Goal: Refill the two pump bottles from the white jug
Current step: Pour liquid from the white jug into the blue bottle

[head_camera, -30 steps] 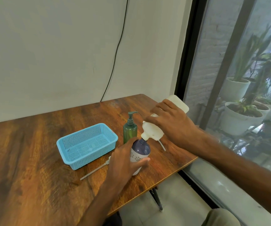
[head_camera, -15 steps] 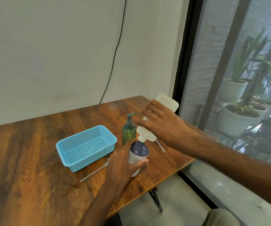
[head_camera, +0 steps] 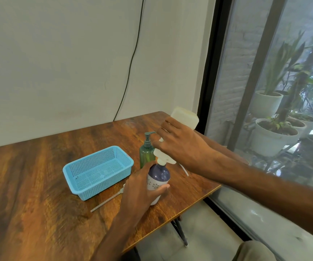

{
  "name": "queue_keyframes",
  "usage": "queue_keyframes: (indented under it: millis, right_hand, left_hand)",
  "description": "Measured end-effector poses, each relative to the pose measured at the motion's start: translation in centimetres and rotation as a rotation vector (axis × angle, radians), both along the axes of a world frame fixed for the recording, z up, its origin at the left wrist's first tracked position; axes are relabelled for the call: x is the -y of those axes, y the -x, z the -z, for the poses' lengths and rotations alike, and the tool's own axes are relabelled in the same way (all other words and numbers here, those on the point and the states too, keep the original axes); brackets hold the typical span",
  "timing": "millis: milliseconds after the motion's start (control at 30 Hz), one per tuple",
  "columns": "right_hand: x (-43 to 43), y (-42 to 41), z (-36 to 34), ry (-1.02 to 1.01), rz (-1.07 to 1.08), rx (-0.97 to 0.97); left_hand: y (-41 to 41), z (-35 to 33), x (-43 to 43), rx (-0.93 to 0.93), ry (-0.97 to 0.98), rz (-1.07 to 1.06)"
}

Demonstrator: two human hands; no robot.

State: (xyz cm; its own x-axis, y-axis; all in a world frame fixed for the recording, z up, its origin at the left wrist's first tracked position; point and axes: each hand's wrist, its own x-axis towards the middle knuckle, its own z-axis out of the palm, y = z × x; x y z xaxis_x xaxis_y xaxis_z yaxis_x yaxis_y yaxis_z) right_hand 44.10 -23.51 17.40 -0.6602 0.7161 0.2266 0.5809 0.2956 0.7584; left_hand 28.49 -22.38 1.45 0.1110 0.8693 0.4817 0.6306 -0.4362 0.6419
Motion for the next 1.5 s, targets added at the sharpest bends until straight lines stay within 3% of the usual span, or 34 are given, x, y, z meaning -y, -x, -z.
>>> queue_keyframes:
  millis: [1500]
  right_hand:
    - [-0.46,0.80,0.20,-0.021,-0.012,0.069]
  left_hand:
    - [-0.05,-0.42,0.36,0.007,0.031,-0.015]
